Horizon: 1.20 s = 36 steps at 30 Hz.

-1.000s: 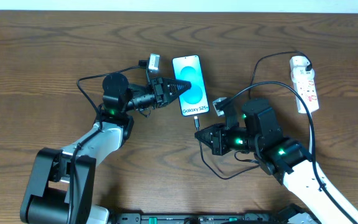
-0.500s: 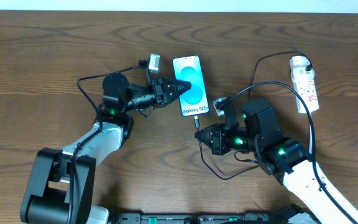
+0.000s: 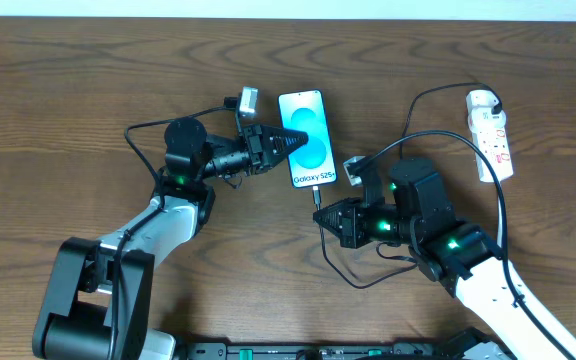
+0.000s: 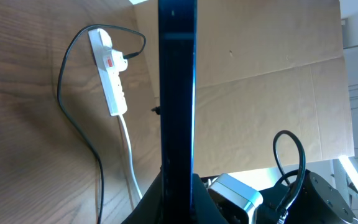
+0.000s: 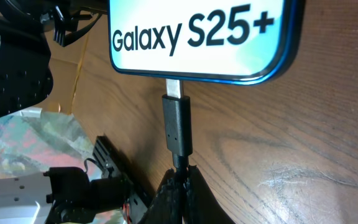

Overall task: Plug charger to phone and switch on socket
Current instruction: 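Align the USB-C plug with the phone's bottom port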

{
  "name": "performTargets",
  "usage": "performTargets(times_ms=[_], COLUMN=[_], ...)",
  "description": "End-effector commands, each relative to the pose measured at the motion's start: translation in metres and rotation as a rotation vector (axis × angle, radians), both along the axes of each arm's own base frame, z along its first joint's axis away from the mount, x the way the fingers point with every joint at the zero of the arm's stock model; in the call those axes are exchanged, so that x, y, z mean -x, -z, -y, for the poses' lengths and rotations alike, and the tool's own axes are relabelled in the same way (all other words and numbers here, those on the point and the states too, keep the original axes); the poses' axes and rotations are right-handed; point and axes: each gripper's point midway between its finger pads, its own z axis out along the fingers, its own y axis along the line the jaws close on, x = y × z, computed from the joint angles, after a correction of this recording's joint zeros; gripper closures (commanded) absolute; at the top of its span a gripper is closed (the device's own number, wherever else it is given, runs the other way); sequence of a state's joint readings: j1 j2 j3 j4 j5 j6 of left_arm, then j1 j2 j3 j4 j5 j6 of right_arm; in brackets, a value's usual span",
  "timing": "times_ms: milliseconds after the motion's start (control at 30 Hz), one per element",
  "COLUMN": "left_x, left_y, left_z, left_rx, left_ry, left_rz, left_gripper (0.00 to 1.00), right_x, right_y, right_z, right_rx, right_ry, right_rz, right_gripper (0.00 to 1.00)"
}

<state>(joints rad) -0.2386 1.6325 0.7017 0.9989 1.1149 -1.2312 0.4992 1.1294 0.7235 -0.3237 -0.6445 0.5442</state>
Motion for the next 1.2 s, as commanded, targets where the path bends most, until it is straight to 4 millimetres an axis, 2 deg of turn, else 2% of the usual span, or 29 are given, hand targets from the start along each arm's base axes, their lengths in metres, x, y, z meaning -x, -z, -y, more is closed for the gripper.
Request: performTargets(times_ms=[0,633,767,1000,1167], left_x=[0.003,0.009,0.01,0.015,0.02], left_y=[-0.013,-0.013,-0.019,-0.02,-0.02], left_z=[0.002,0.004,0.004,0.005,0.006], left_rx=[0.008,0.0,0.009,0.01,0.01], left_ry=[0.03,0.066,0.067,0.098,0.126], left_rz=[0.057,0.09,0.129,0.137,0.138], left_gripper=[0.93,0.93,0.93,0.93,0.93], right_x=[-0.001,-0.004,-0.005,-0.02,-0.028], right_y=[-0.006,-0.011,-0.011,-0.005,-0.013], right_z=[0.0,-0.001,-0.001,0.008,0.006], right_rx=[-0.019,-0.033,-0.031,0.027,0.016], right_ry=[0.003,0.003,0.005,0.086,0.092], right_rz=[0.006,0.032,0.033,0.073,0.137], right_gripper=[0.99,0.99,0.99,0.99,0.99])
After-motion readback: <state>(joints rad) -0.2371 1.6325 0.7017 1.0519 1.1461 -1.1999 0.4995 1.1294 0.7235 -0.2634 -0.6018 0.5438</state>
